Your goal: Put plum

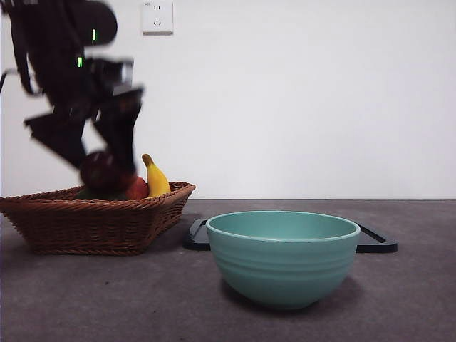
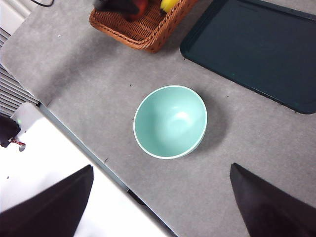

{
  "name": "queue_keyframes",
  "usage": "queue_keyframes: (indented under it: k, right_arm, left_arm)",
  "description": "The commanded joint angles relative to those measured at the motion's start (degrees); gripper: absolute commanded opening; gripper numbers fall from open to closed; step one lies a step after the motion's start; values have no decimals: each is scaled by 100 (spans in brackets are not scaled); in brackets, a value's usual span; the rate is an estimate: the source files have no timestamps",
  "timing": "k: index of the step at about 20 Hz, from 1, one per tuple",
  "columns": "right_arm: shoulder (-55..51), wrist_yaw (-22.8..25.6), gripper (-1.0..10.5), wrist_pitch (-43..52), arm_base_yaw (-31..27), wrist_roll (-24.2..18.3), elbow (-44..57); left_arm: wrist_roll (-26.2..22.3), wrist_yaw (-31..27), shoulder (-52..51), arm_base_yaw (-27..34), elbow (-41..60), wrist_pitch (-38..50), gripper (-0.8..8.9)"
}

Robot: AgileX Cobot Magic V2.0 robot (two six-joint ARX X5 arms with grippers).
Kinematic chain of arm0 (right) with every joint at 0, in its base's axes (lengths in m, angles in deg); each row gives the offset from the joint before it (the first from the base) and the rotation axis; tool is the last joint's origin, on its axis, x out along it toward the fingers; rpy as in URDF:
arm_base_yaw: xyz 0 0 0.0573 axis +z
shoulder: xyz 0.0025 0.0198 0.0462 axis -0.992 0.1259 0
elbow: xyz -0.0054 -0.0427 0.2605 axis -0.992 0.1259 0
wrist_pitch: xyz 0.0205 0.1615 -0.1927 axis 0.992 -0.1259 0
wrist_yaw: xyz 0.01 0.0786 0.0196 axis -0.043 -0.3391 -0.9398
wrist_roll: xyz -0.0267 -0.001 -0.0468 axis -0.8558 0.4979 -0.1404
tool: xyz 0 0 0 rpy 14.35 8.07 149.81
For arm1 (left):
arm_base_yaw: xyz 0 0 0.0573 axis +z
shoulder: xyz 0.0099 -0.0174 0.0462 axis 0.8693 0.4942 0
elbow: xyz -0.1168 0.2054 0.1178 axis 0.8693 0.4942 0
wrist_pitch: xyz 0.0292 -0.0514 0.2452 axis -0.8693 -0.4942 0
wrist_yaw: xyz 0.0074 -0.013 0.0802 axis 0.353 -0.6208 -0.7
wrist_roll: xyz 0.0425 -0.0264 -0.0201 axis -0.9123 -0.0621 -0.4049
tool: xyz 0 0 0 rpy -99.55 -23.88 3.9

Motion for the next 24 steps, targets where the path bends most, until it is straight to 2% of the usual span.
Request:
queue_keyframes:
  k: [1, 4, 7, 10, 18, 24]
  right_arm:
    - [33, -7, 442, 55, 26, 2, -127]
    - [33, 0, 442, 76, 26, 2, -127]
    - [33, 63, 442, 81, 26, 2, -127]
    - [33, 155, 442, 81, 26, 2, -127]
    - [33, 149, 442, 79, 26, 2, -127]
    - [33, 151, 442, 81, 26, 0, -127]
  left_arm:
    - [122, 455, -398, -240, -142, 4, 267]
    - [120, 1032, -929, -927, -142, -96, 267]
    - [46, 1045, -890, -1864, -140, -129, 267]
    - [-273, 1016, -551, -2599, -140, -87, 267]
    - [-623, 507, 560, -3071, -140, 299, 268]
    - [-767, 503, 1014, -3130, -140, 516, 280]
